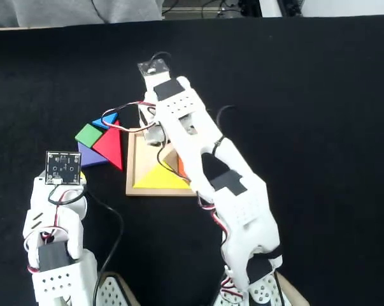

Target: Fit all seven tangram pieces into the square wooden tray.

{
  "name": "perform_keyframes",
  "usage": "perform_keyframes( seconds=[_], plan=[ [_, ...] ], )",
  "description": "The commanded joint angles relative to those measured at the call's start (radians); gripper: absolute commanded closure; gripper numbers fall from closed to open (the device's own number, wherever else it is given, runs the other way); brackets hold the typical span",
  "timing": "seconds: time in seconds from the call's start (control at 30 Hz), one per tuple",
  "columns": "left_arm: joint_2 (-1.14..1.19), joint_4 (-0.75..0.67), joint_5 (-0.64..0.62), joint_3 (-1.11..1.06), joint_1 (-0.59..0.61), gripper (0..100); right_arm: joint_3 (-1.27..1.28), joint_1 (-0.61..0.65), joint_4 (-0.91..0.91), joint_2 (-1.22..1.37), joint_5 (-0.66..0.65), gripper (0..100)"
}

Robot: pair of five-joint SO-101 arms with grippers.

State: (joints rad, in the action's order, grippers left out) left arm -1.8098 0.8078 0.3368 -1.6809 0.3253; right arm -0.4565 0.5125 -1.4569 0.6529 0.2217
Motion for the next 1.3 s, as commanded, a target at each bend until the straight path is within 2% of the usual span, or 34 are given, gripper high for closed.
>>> perform_keyframes(
  seconds=[0.0, 0.27, 0.57, 0.7, 0.83, 1.0, 1.27],
  plan=[
    [-0.008, -0.006, 0.002, -0.019, -0.007, 92, -0.077, -0.018, 0.009, 0.044, -0.015, 96.6],
    [-0.008, -0.006, 0.002, -0.019, -0.008, 92, -0.101, -0.038, -0.166, 0.077, -0.02, 96.7],
    [-0.008, -0.006, 0.002, -0.019, -0.008, 92, -0.119, -0.035, -0.175, -0.064, -0.026, 96.7],
    [-0.008, -0.006, 0.002, -0.019, -0.008, 92, -0.113, -0.152, -0.13, -0.108, -0.095, 96.7],
    [-0.008, -0.006, 0.002, -0.019, -0.008, 92, -0.071, -0.258, -0.118, -0.036, -0.106, 96.7],
    [-0.008, -0.006, 0.002, -0.019, -0.008, 92, -0.058, -0.218, -0.12, 0.067, -0.107, 96.7],
    [-0.008, -0.006, 0.002, -0.019, -0.005, 92, -0.045, -0.158, -0.167, 0.085, -0.101, 96.7]
  ],
)
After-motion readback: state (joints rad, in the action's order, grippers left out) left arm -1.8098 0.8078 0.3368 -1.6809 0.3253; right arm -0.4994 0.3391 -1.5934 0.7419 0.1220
